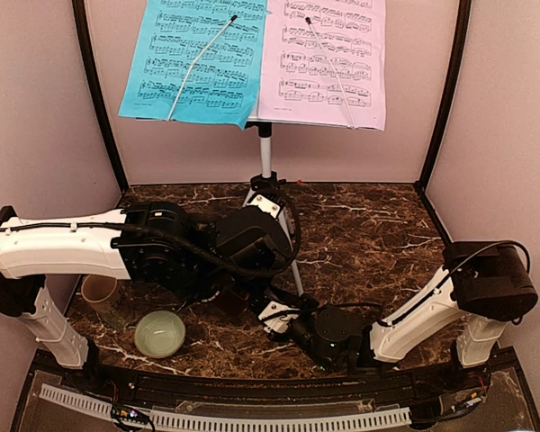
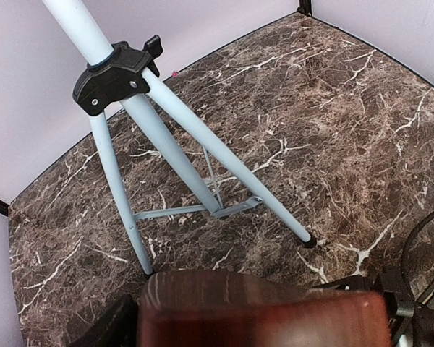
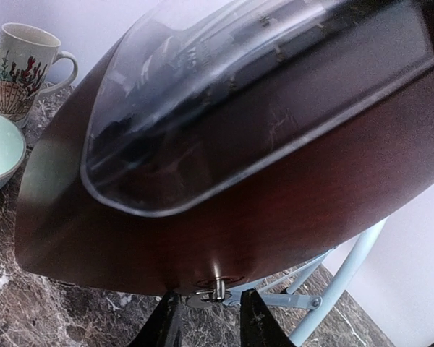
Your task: Set up the instrument practice props
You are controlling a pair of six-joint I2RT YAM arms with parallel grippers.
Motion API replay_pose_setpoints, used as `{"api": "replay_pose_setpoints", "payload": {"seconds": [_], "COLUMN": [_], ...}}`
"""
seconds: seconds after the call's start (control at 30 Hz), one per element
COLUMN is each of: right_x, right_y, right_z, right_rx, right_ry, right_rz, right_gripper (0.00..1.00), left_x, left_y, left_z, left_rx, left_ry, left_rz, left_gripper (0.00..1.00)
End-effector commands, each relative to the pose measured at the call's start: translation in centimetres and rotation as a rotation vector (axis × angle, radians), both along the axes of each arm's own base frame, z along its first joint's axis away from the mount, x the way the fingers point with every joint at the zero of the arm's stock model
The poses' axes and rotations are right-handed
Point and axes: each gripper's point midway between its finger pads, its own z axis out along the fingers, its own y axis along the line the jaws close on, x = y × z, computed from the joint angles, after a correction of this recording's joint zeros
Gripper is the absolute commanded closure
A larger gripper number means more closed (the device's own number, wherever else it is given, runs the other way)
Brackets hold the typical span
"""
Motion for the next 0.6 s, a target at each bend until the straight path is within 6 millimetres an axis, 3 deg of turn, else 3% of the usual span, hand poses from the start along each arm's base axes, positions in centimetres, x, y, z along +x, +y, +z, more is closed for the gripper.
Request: {"api": "replay_pose_setpoints", "payload": {"seconds": [0.0,0.17,0.57], "right_x": [-0.3,0.0,0.3], "right_y": [0.6,0.4,-1.2], "right_z": [1.0,0.9,3.2], "right_rx": [0.037,0.034,0.119], "right_ry": [-0.017,-0.022,-0.057], "right_rz": [-0.003,-0.031,-0.070], "right_gripper": [0.71,0.75,0.86], "left_x": [0.2,0.1,0.1], "left_y": [0.3,0.2,0.1], "left_z": [4.0,4.1,3.9], "left_rx": [-0.119,-0.128,-0.126], "left_ry": [-0.044,-0.040,-0.038], "left_rz": [0.020,0.017,0.011], "left_gripper": [0.90,0.90,0.90]}}
